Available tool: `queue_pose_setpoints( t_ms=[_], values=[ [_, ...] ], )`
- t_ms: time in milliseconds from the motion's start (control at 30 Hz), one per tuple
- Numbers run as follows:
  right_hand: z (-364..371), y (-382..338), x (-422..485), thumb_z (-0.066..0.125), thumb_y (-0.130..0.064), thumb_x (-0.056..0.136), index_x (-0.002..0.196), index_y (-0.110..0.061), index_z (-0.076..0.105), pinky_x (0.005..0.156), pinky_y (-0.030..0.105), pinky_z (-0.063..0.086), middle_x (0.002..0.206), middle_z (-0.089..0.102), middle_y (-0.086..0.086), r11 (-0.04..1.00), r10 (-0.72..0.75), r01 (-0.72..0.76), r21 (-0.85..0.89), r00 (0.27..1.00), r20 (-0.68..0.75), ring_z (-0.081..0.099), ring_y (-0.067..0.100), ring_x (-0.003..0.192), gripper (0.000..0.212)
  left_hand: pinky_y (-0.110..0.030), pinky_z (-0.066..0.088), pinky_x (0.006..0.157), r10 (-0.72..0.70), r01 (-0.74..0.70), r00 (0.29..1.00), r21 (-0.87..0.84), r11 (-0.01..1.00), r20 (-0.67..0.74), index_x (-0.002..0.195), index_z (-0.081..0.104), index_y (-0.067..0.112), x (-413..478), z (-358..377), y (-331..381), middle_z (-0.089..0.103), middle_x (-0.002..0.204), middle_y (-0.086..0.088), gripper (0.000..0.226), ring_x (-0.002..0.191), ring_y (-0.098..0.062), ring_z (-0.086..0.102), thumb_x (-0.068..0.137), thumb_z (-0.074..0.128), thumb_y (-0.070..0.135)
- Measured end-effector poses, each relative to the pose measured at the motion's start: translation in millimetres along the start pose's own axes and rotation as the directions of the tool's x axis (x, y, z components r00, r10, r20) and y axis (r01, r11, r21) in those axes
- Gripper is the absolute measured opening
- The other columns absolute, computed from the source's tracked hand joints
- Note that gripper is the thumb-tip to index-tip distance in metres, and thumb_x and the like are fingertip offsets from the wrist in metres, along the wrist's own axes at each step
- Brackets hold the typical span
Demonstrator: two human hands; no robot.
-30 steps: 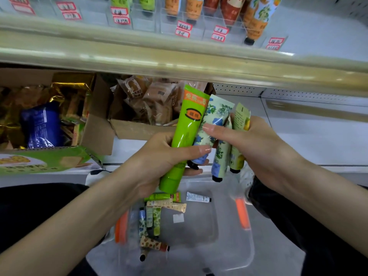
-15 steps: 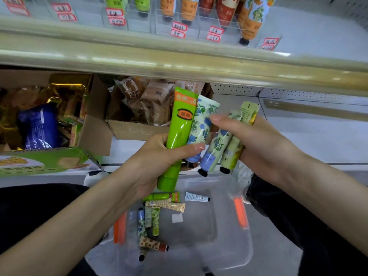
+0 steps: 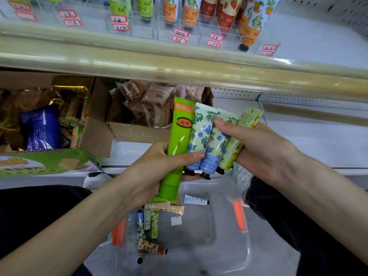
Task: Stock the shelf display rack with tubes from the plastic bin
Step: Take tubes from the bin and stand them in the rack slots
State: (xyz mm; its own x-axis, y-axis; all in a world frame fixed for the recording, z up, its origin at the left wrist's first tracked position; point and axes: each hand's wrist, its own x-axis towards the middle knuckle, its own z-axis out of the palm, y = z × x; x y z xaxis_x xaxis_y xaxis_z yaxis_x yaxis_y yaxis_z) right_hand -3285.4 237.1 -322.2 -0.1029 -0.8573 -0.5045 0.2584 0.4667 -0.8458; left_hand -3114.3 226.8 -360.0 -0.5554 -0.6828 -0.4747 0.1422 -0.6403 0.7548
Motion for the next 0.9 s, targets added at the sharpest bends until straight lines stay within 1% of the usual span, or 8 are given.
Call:
queue_pose_setpoints(
  t_ms=[100, 267, 433, 600, 667, 767, 833, 900],
  values=[
    [4, 3, 0, 0.065, -0.015, 0.085, 0.113, 0.001, 0.065, 0.092, 0.052, 0.051, 0.106, 0.071, 0.017, 1.0, 0.014, -0.015, -0.027, 1.0, -0.022, 0.068, 0.033, 0.099, 0.033, -0.027, 0.059, 0.065, 0.002, -0.002, 1.0, 0.003, 1.0, -0.003, 0.098, 0.071, 0.008, 3, 1, -4, 0.075, 0.097, -0.008, 0.034, 0.082, -0.018, 0.073, 0.066, 0.07, 0.017],
    [12, 5, -2, 0.066, -0.016, 0.084, 0.11, 0.0, 0.066, 0.087, 0.054, 0.053, 0.102, 0.072, 0.016, 0.999, -0.028, 0.026, -0.03, 0.998, -0.058, 0.069, 0.034, 0.094, 0.031, -0.028, 0.059, 0.068, 0.0, 0.0, 1.0, 0.001, 1.0, -0.024, 0.095, 0.072, 0.009, 4, 2, -8, 0.075, 0.097, -0.008, 0.036, 0.082, -0.018, 0.072, 0.061, 0.073, 0.018],
    [22, 8, -4, 0.066, -0.015, 0.085, 0.112, 0.0, 0.064, 0.084, 0.046, 0.056, 0.1, 0.073, 0.014, 0.997, -0.073, 0.071, -0.03, 0.996, -0.052, 0.071, 0.029, 0.091, 0.031, -0.025, 0.058, 0.066, 0.018, -0.018, 0.997, -0.008, 1.0, -0.077, 0.101, 0.071, 0.009, 1, -1, -7, 0.076, 0.097, -0.006, 0.043, 0.082, -0.016, 0.072, 0.061, 0.073, 0.023],
    [21, 5, -5, 0.072, -0.026, 0.08, 0.103, -0.004, 0.069, 0.086, 0.065, 0.045, 0.098, 0.073, 0.016, 0.981, -0.123, 0.105, -0.164, 0.987, -0.103, 0.065, 0.043, 0.096, 0.031, -0.029, 0.06, 0.07, 0.03, -0.036, 0.993, -0.058, 0.998, -0.111, 0.105, 0.069, 0.011, -4, -8, -5, 0.076, 0.099, -0.005, 0.037, 0.084, -0.016, 0.073, 0.071, 0.069, 0.026],
    [19, 3, -5, 0.073, -0.027, 0.079, 0.1, -0.007, 0.07, 0.08, 0.058, 0.05, 0.094, 0.074, 0.013, 0.974, -0.148, 0.125, -0.191, 0.983, -0.111, 0.069, 0.037, 0.091, 0.029, -0.033, 0.06, 0.074, 0.017, -0.026, 0.994, -0.084, 0.996, -0.11, 0.108, 0.068, 0.011, -7, -12, -5, 0.075, 0.1, -0.007, 0.033, 0.09, -0.02, 0.073, 0.078, 0.067, 0.024],
    [18, 0, -5, 0.072, -0.025, 0.079, 0.09, -0.01, 0.069, 0.065, 0.03, 0.053, 0.076, 0.074, 0.0, 0.964, -0.191, 0.169, -0.203, 0.977, -0.093, 0.07, 0.014, 0.07, 0.02, -0.038, 0.06, 0.078, 0.003, -0.013, 0.996, -0.109, 0.994, -0.087, 0.112, 0.067, 0.011, -9, -17, -6, 0.074, 0.105, -0.008, 0.034, 0.096, -0.022, 0.071, 0.08, 0.066, 0.023],
    [22, -3, -5, 0.071, -0.023, 0.08, 0.078, -0.015, 0.065, 0.048, 0.016, 0.046, 0.058, 0.066, -0.008, 0.958, -0.225, 0.203, -0.2, 0.97, -0.092, 0.061, 0.004, 0.05, 0.01, -0.037, 0.06, 0.076, 0.002, -0.009, 0.998, -0.12, 0.993, -0.063, 0.112, 0.067, 0.012, -10, -18, -7, 0.074, 0.107, -0.006, 0.039, 0.098, -0.021, 0.07, 0.076, 0.066, 0.025],
    [28, -4, -3, 0.071, -0.022, 0.08, 0.078, -0.014, 0.066, 0.043, 0.012, 0.041, 0.058, 0.061, -0.006, 0.953, -0.242, 0.218, -0.21, 0.966, -0.095, 0.055, 0.003, 0.046, 0.01, -0.035, 0.06, 0.072, -0.001, -0.004, 0.999, -0.126, 0.992, -0.038, 0.11, 0.068, 0.012, -11, -17, -9, 0.073, 0.108, -0.008, 0.04, 0.101, -0.022, 0.069, 0.074, 0.066, 0.028]
  ],
)
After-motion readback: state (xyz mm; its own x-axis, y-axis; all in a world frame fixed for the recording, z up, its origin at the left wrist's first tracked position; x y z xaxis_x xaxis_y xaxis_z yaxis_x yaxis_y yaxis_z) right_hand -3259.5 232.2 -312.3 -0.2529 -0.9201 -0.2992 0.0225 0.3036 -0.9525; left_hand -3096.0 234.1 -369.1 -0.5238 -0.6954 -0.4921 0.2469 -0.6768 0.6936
